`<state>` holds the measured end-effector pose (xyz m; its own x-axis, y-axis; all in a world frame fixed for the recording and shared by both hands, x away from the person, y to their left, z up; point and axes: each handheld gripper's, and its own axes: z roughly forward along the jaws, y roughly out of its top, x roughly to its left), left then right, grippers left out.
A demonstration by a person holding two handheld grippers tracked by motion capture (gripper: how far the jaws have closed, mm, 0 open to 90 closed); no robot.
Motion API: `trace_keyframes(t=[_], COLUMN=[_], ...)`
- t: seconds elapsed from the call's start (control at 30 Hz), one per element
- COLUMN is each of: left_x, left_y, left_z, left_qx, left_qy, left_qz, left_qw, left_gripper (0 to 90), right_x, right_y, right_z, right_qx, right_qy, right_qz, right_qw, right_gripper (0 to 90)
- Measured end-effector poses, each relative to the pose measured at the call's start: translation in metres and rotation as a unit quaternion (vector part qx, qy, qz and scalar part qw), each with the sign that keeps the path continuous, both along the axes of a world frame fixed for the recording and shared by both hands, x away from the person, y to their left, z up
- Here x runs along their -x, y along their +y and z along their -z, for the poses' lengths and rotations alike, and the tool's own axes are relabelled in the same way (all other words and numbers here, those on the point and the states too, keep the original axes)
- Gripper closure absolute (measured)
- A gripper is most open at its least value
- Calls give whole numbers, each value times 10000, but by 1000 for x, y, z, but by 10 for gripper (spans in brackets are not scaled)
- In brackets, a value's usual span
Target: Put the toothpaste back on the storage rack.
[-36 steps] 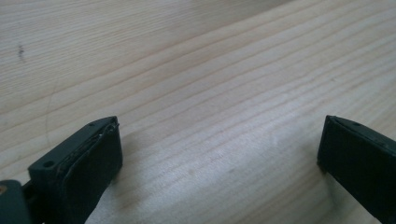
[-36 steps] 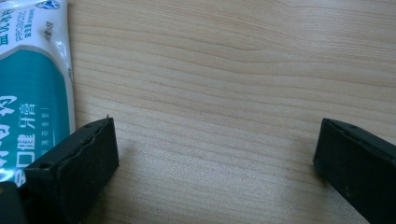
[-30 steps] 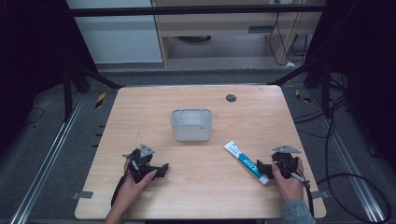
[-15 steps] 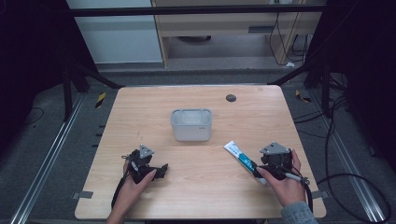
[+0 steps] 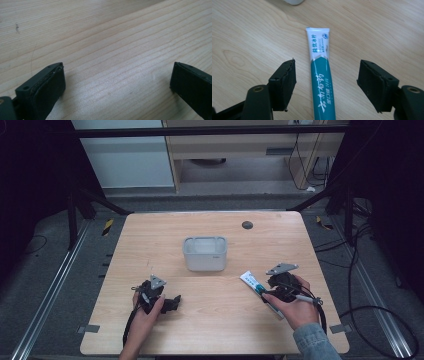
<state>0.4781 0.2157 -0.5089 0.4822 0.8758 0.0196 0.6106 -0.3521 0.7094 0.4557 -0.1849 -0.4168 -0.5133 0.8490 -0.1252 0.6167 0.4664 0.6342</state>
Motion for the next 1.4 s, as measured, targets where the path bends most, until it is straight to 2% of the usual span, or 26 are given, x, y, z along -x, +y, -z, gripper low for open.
trace_keyframes(t=[0.07,0.13,0.2,0.3,0.33,0.43,0.5,0.63,0.77,0.87,1.23,1.4], left_x=[0,-1,0,1,2,4,4,4,4,4,4,4], left_y=[0,-1,-1,-1,-1,-4,-6,-6,-6,-6,-7,-8], left_z=[0,0,0,0,0,0,0,0,0,0,0,0], left_qx=[-4,-5,-4,-14,-2,-8,-3,2,2,3,-1,5], left_qy=[0,-5,-5,6,-5,-9,-5,-2,1,2,2,-6], left_qz=[-22,-46,-46,-28,-34,-74,-46,-53,-54,-53,-32,1], left_qw=[10000,10000,10000,10000,10000,10000,10000,10000,10000,10000,10000,10000], left_gripper=[0,0,0,0,0,0,0,0,0,0,0,0], right_x=[1,0,-4,-8,-11,-14,-17,-22,-34,-46,-66,-73], right_y=[5,8,11,13,14,15,17,20,23,27,34,34], right_z=[-2,-3,0,4,7,10,15,19,25,28,39,42], right_qx=[36,-44,-44,-58,-89,-67,-53,63,236,220,373,369], right_qy=[-17,12,191,304,426,469,585,644,866,1009,1354,1494], right_qz=[-162,-262,-351,-387,-384,-411,-484,-410,-279,-241,-94,-26], right_qw=[9999,9996,9992,9988,9983,9980,9971,9971,9956,9944,9900,9881], right_gripper=[335,359,368,384,404,434,458,482,497,495,450,455])
